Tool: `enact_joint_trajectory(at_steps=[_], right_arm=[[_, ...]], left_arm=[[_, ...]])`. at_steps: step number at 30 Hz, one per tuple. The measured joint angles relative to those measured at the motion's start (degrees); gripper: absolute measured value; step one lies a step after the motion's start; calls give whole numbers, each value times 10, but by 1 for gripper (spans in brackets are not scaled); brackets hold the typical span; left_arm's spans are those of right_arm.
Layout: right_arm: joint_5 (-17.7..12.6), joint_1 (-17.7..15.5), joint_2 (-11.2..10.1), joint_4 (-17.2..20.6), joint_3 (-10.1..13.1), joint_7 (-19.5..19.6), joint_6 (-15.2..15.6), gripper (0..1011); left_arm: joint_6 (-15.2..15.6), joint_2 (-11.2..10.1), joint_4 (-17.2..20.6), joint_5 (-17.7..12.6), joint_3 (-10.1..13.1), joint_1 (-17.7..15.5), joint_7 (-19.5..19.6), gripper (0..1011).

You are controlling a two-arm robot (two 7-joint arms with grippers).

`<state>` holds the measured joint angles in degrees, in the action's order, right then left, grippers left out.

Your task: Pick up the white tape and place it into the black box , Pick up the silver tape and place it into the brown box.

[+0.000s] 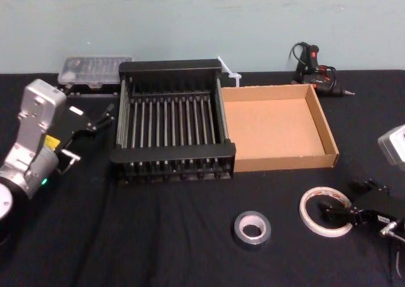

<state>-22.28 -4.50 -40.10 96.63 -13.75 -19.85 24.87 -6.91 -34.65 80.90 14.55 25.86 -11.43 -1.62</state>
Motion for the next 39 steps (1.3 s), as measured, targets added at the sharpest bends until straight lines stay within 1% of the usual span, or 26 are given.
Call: enact_joint_trajectory(at_steps=[8,15,16,18,19,23,26,27,30,31,33,34,36,37,39], right_arm=[[0,0,0,0,0,0,0,1002],[0,0,-1,1,-1,1,0,882],[0,0,-1,1,-1,1,0,826],[0,0,-1,1,-1,1,0,790],[0,0,-1,1,-1,1,0,735],[0,0,-1,1,-1,1,-1,637],[0,0,-1,1,-1,1,-1,534],[0,0,-1,1,-1,1,-1,473],[0,0,-1,1,-1,1,-1,413],[-1,0,-1,1,-1,1,-1,358],[-1,0,-1,1,-1,1,-1,312],[-1,0,-1,1,-1,1,-1,251],[-1,0,-1,1,-1,1,-1,214],[-1,0,-1,1,-1,1,-1,159],[-1,0,-1,1,-1,1,-1,119]], left_arm=[[0,0,0,0,0,0,0,1001],[0,0,0,0,0,0,0,1001],[0,0,0,0,0,0,0,1001],[0,0,0,0,0,0,0,1001],[0,0,0,0,0,0,0,1001],[0,0,0,0,0,0,0,1001],[0,0,0,0,0,0,0,1001],[0,0,0,0,0,0,0,1001],[0,0,0,0,0,0,0,1001],[0,0,0,0,0,0,0,1001],[0,0,0,0,0,0,0,1001],[0,0,0,0,0,0,0,1001],[0,0,0,0,0,0,0,1001],[0,0,0,0,0,0,0,1001],[0,0,0,0,0,0,0,1001]])
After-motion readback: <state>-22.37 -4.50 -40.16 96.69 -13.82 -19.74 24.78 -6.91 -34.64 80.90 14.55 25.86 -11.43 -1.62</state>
